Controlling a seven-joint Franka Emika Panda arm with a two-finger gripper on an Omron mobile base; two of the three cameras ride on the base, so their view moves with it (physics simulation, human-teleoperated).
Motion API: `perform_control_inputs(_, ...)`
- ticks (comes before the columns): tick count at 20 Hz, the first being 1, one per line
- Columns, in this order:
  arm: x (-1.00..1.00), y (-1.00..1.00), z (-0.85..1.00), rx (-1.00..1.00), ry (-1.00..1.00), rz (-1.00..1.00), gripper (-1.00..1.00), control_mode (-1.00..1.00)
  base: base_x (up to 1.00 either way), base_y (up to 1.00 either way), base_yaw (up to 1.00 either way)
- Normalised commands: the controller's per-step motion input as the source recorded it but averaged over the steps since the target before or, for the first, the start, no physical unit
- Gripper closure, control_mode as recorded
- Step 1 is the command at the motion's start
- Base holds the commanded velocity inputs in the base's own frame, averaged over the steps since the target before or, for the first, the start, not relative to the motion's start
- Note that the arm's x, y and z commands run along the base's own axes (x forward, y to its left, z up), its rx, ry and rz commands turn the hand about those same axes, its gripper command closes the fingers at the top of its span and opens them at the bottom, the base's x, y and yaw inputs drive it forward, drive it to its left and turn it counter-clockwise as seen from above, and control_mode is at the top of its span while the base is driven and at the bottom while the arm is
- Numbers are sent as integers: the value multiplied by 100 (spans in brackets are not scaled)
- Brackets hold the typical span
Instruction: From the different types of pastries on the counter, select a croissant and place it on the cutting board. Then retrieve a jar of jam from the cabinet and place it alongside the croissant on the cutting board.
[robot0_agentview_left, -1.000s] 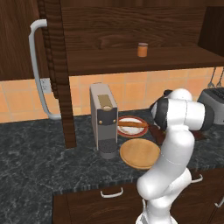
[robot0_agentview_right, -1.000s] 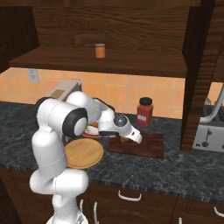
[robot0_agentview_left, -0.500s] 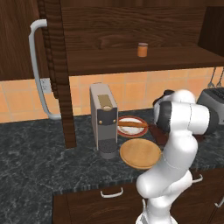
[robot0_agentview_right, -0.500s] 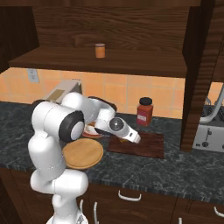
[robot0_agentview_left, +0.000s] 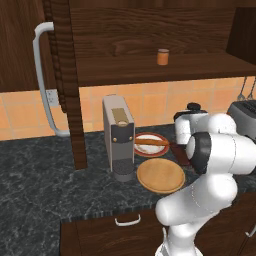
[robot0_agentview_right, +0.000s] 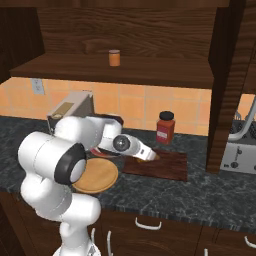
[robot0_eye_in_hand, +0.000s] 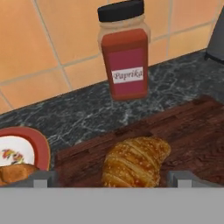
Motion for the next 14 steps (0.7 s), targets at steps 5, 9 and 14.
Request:
perform_control_inputs(5,-4,0,97,0,0,0,-100,-100,0,0,0)
perform_control_inputs(9,0,0,100,0,4,0,-100,-100,0,0,0)
perform_control_inputs(14,0,0,100,2,12,0,-100,-100,0,0,0)
